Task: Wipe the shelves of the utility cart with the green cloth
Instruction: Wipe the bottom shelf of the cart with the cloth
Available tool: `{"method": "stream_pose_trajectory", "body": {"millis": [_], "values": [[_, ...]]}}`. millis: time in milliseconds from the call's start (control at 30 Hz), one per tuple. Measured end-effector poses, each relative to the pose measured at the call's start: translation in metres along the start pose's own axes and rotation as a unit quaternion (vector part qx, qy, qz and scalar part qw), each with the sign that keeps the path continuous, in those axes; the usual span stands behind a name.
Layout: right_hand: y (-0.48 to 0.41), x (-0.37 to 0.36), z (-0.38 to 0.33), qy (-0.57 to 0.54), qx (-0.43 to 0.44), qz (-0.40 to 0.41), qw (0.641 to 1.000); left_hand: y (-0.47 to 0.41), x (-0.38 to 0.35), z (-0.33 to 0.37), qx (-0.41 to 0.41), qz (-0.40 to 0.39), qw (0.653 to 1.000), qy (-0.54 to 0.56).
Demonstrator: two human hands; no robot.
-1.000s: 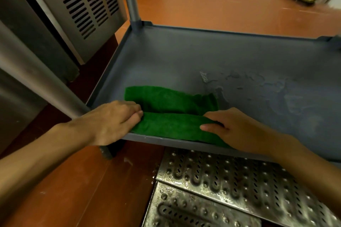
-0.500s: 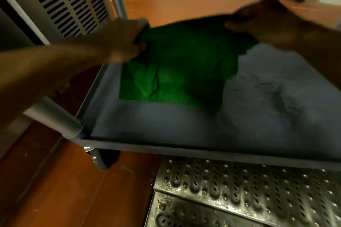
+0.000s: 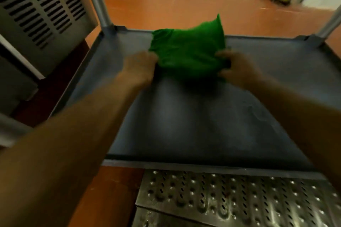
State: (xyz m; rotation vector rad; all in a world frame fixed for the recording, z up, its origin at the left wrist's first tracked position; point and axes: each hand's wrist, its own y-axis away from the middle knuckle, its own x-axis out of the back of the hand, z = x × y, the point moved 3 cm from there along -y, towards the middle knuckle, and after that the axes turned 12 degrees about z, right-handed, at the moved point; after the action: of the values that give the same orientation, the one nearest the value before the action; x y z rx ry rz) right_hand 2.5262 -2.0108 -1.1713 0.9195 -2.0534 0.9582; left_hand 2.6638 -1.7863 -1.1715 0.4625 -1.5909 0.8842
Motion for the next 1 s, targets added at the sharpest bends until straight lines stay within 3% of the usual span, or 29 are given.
{"method": "stream_pose_trajectory", "body": {"millis": [100, 267, 633, 900, 1000], "values": [[0.037, -0.037, 0.027, 0.100, -0.032, -0.121, 0.987, 0.028, -0.030, 0.009, 0.017, -0.064, 0.998, 0.010], [0.027, -0.034, 0.035, 0.112, -0.003, -0.118, 0.987, 0.028, -0.027, 0.001, -0.008, -0.024, 1.000, 0.013], [0.082, 0.008, 0.020, 0.102, 0.110, -0.102, 0.983, 0.085, 0.002, -0.004, -0.125, -0.066, 0.989, 0.030], [0.123, 0.042, 0.002, 0.096, 0.068, -0.167, 0.979, 0.118, 0.019, -0.004, -0.142, -0.144, 0.974, 0.097], [0.138, 0.058, -0.004, 0.076, 0.029, -0.211, 0.974, 0.132, 0.030, -0.003, -0.112, -0.188, 0.963, 0.158]]}}
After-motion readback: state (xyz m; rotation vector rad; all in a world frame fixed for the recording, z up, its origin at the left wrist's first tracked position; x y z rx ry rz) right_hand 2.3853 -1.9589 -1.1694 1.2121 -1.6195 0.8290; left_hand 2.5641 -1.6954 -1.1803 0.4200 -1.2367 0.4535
